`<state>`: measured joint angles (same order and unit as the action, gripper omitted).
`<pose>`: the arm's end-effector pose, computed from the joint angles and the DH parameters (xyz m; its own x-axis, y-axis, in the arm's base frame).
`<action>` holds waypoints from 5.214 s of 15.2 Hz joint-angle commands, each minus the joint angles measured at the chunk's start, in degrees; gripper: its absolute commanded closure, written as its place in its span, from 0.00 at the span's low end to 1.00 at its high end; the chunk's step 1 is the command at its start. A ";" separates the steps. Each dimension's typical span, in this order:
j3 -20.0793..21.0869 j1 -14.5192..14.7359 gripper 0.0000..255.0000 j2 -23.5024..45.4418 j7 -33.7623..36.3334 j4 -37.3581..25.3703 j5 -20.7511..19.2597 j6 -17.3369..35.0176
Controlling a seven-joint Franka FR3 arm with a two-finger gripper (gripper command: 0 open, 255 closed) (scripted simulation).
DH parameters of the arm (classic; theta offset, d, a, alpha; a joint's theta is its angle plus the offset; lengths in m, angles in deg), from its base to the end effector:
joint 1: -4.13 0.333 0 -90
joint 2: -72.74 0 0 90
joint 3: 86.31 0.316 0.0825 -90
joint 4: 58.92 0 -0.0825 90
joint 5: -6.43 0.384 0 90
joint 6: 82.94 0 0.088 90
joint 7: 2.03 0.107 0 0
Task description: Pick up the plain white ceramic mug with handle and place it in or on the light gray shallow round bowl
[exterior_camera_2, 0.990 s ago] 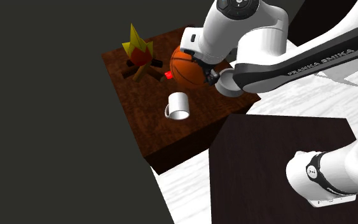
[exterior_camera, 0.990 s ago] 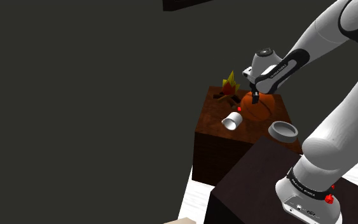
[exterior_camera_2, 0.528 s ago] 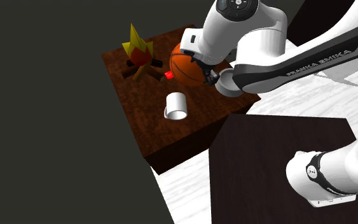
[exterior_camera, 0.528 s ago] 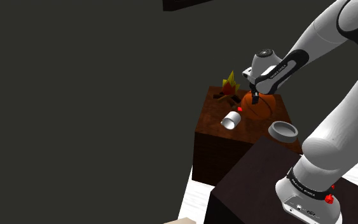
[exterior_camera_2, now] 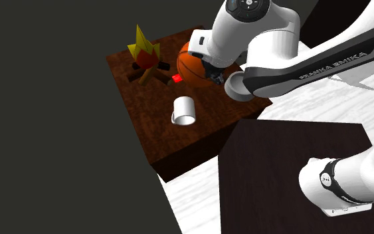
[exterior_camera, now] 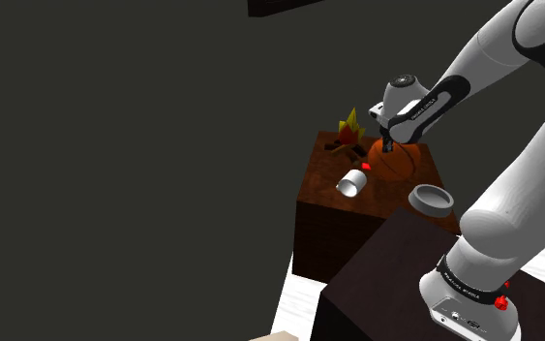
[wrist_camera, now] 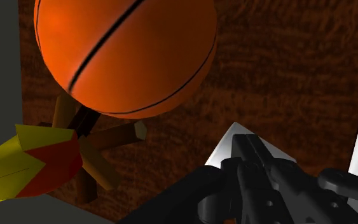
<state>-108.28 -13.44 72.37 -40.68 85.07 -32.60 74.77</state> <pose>0.3856 -0.2848 0.3014 0.8385 0.5274 -0.1367 0.5375 -0.7596 0.3662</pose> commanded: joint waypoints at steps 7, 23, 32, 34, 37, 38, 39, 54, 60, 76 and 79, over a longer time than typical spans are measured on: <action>3.03 2.61 0.00 8.80 -8.38 -7.57 0.91 -3.33; 11.46 12.51 0.00 38.27 -31.44 -27.93 -11.60 -14.06; 10.33 12.48 0.00 45.28 -32.03 -31.17 -15.17 -11.42; 10.22 12.37 0.00 45.67 -31.95 -31.39 -15.30 -11.18; 10.22 12.37 0.00 45.67 -31.95 -31.40 -15.30 -11.18; 10.22 12.37 0.00 45.67 -31.95 -31.40 -15.30 -11.18; 10.22 12.37 0.00 45.67 -31.95 -31.40 -15.30 -11.18; 10.52 12.21 1.00 42.53 -33.43 -29.70 -14.68 -12.35; 11.02 11.96 1.00 37.92 -35.82 -27.49 -13.56 -14.30; 9.78 10.15 1.00 26.25 -40.13 -18.97 -14.34 -15.38; 7.17 8.75 1.00 24.02 -38.94 -14.42 -18.53 -11.95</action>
<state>-100.27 -4.20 97.23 -79.86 69.19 -49.75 61.74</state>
